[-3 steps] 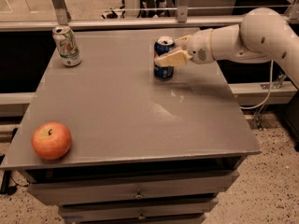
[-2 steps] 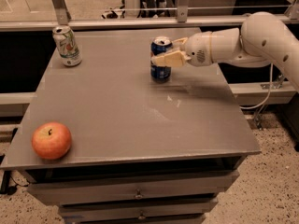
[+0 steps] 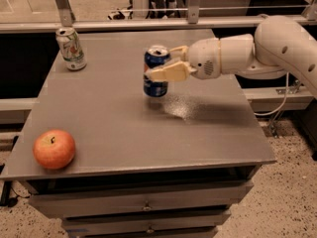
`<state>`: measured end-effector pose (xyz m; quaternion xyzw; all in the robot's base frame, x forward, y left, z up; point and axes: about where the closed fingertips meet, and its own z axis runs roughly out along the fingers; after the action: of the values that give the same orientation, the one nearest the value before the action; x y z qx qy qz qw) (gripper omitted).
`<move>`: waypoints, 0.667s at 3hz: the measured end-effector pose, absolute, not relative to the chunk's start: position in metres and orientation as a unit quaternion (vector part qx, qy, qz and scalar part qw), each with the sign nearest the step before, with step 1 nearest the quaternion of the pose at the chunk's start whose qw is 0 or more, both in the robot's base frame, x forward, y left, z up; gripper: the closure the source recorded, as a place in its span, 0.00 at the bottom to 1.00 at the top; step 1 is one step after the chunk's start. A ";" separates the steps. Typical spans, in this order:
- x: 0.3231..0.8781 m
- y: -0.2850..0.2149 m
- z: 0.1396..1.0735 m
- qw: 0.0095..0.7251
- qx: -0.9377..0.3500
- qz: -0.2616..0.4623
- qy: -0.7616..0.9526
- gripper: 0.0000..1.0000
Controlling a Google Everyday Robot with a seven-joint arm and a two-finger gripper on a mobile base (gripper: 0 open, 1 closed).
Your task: Move pepsi can near apple
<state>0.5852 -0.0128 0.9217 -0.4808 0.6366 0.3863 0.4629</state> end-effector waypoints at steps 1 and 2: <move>0.532 0.022 0.922 0.455 -0.515 0.404 0.603 1.00; 0.525 0.030 0.918 0.450 -0.521 0.408 0.599 1.00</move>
Offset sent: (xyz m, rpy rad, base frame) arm -0.0474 0.0309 0.0004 0.0074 -0.0281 0.0867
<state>0.5255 0.0297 0.9182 -0.5209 0.5995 0.4084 0.4500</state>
